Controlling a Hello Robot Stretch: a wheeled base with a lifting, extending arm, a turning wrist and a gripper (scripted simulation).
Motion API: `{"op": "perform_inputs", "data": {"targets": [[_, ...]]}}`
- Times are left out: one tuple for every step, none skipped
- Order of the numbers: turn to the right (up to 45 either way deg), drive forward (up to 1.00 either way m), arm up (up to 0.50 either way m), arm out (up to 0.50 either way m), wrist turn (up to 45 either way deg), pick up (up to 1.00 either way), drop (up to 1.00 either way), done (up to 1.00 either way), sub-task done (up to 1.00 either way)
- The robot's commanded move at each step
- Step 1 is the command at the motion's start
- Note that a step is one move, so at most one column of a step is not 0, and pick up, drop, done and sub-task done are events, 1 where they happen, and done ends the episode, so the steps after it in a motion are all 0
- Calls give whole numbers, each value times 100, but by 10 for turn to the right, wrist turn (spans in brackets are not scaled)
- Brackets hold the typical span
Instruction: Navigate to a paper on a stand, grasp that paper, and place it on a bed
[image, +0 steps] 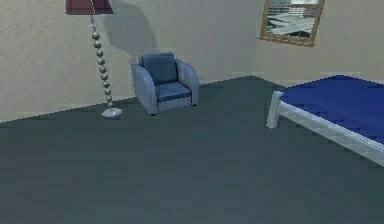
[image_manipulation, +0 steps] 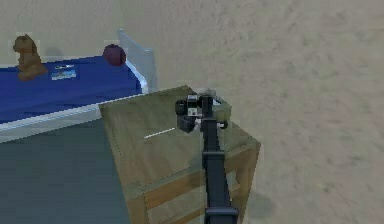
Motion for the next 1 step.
{"op": "perform_inputs", "data": {"targets": [[0, 0, 18, 0, 0, 0, 0, 0, 0]]}}
